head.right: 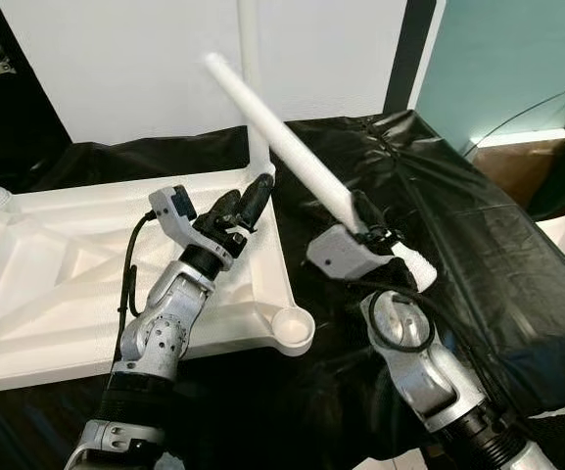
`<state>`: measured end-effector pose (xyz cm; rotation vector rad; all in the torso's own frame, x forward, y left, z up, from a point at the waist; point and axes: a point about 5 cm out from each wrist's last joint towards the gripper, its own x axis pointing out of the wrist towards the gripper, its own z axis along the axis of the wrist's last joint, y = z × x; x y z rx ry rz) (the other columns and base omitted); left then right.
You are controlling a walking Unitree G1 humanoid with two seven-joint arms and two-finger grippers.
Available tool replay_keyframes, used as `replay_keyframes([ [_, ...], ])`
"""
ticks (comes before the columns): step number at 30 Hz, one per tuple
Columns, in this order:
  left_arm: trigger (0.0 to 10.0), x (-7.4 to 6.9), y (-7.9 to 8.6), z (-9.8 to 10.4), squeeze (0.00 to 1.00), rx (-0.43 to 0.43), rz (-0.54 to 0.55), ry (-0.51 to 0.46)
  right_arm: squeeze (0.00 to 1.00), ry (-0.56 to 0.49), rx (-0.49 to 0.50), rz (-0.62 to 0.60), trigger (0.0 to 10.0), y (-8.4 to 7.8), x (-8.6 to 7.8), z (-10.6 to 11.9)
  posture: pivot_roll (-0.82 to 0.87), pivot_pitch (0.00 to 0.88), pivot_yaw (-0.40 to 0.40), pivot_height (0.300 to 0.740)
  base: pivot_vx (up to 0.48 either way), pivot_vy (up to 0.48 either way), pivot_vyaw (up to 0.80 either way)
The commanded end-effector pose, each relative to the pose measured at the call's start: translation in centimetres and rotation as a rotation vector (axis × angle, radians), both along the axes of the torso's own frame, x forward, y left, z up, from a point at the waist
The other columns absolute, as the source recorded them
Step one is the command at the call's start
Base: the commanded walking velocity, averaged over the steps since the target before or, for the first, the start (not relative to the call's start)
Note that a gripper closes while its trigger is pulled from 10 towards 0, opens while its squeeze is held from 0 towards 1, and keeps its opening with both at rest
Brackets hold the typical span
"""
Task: Building children table
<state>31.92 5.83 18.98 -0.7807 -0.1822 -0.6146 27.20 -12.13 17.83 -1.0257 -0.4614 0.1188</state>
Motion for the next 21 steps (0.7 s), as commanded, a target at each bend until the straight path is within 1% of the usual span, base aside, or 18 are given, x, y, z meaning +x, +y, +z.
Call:
replay_keyframes([
  [1, 10.0, -0.1, -0.5, 0.4, 0.0, -0.054, -0.118, -0.071, 0.0, -0.027, -0.035, 0.032, 10.0, 0.6, -0.3, -0.1, -0.11, 0.033, 0.032, 0.74, 0.0, 0.0, 0.0],
  [2, 10.0, 0.0, -0.6, 0.8, 0.02, -0.095, -0.134, -0.071, 0.0, -0.024, -0.048, 0.039, 10.0, 0.6, -0.4, -0.4, -0.11, 0.033, 0.032, 0.74, 0.0, 0.0, 0.0],
  [3, 10.0, 0.0, -0.7, 1.1, 0.35, -0.12, -0.147, -0.076, 0.0, -0.021, -0.061, 0.047, 10.0, 0.7, -0.5, -0.5, -0.11, 0.033, 0.032, 0.74, 0.0, 0.0, 0.0],
  [4, 10.0, 0.0, -0.8, 1.3, 0.46, -0.129, -0.156, -0.08, 0.0, -0.009, -0.071, 0.059, 10.0, 0.9, -0.5, -0.7, -0.11, 0.032, 0.031, 0.74, 0.0, 0.0, 0.0],
  [6, 10.0, 0.1, -1.0, 1.4, 0.46, -0.124, -0.163, -0.082, 0.0, 0.0, -0.081, 0.077, 10.0, 1.1, -0.6, -0.9, -0.11, 0.031, 0.031, 0.74, 0.0, 0.0, 0.0],
  [7, 10.0, 0.2, -1.2, 1.3, 0.41, -0.104, -0.162, -0.082, 0.0, -0.004, -0.097, 0.095, 10.0, 1.4, -0.7, -1.0, -0.11, 0.03, 0.032, 0.74, 0.0, 0.0, 0.0],
  [8, 10.0, 0.3, -1.3, 1.2, 0.33, -0.097, -0.167, -0.068, 0.0, -0.013, -0.115, 0.114, 10.0, 1.7, -0.7, -1.0, -0.11, 0.028, 0.032, 0.74, 0.0, 0.0, 0.0],
  [9, 10.0, 0.3, -1.3, 1.2, 0.33, -0.097, -0.167, -0.068, 0.0, -0.013, -0.115, 0.114, 10.0, 1.7, -0.7, -1.0, -0.11, 0.028, 0.032, 0.74, 0.0, 0.0, 0.0],
  [10, 10.0, 0.3, -1.4, 1.1, 0.05, -0.094, -0.17, -0.057, 0.0, -0.021, -0.126, 0.126, 10.0, 1.9, -0.7, -1.0, -0.11, 0.028, 0.032, 0.74, 0.0, 0.0, 0.0],
  [11, 10.0, 0.3, -1.5, 1.0, 0.0, -0.086, -0.174, -0.051, 0.0, -0.031, -0.141, 0.136, 10.0, 2.0, -0.7, -1.0, -0.11, 0.026, 0.032, 0.74, 0.0, 0.0, 0.0],
  [14, 10.0, 0.3, -1.6, 0.9, 0.0, -0.071, -0.176, -0.044, 0.0, -0.043, -0.163, 0.146, 10.0, 2.1, -0.7, -1.1, -0.11, 0.024, 0.032, 0.74, 0.0, 0.0, 0.0],
  [17, 10.0, 0.8, -1.4, 0.7, 0.0, -0.057, -0.133, -0.018, 0.0, -0.039, -0.196, 0.167, 10.0, 2.1, -0.9, -1.6, -0.11, 0.019, 0.027, 0.74, 0.0, 0.0, 0.0],
  [20, 10.0, 1.0, -1.2, 0.7, 0.0, -0.045, -0.102, -0.028, 0.0, -0.035, -0.202, 0.167, 10.0, 2.0, -1.0, -1.9, -0.11, 0.017, 0.025, 0.74, 0.0, 0.0, 0.0],
  [21, 10.0, 1.2, -1.0, 0.9, 0.0, -0.059, -0.086, -0.032, 0.0, -0.035, -0.202, 0.165, 10.0, 1.9, -1.0, -2.0, -0.11, 0.016, 0.024, 0.74, 0.0, 0.0, 0.0],
])
